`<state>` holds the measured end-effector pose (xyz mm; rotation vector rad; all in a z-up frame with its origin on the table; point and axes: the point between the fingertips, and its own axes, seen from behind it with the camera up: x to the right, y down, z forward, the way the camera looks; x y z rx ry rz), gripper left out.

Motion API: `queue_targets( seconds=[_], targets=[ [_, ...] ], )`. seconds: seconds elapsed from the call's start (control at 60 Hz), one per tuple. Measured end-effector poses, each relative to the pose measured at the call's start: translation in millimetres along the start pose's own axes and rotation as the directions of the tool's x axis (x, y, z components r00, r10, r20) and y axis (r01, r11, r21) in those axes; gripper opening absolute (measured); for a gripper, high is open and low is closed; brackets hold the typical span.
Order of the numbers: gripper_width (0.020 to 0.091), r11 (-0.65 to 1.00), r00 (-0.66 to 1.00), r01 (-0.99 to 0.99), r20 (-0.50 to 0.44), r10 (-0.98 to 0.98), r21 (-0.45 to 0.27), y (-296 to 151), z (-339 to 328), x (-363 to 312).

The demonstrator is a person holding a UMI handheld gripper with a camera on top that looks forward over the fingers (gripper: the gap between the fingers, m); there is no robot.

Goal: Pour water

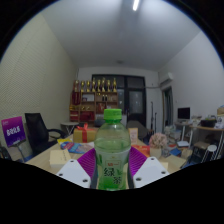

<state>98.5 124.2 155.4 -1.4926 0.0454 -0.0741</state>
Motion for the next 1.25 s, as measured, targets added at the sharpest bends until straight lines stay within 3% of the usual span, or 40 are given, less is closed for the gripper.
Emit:
queue_targets(
  seconds=[0.217, 0.25, 0.4, 0.467, 0.517, 0.633, 0.733, 0.933, 1.033, 1.25],
  targets=[
    [0.0431, 0.987, 0.999, -0.043, -0.034, 0.038, -0.157, 49.7, 33.4, 5.3],
    [0.0433, 0.991, 0.999, -0.049, -0.030, 0.046, -0.121, 41.7, 39.8, 18.3],
    [0.0426, 0.992, 0.997, -0.046, -0.060, 0.039, -0.119, 45.3, 39.5, 12.8],
    [0.0549, 0.992, 0.998, -0.037, -0.064, 0.029, -0.118, 44.3, 32.4, 9.5],
    [0.0596, 0.990, 0.998, -0.023, -0.064, 0.014, -0.138, 44.3, 33.7, 10.9],
    [0.0856, 0.978, 0.999, -0.026, -0.024, 0.022, -0.205, 47.8, 7.3, 1.9],
    [0.0841, 0.978, 0.999, -0.039, -0.003, 0.039, -0.206, 36.0, -36.9, -6.7],
    [0.0839, 0.981, 0.998, -0.012, -0.055, 0.002, -0.195, 10.4, -149.1, -0.5],
    [0.0840, 0.975, 0.998, -0.033, -0.052, 0.022, -0.221, 11.7, -199.4, -1.2],
    [0.0834, 0.969, 0.997, -0.066, -0.050, 0.055, -0.237, 11.6, -263.2, -3.1]
  ],
)
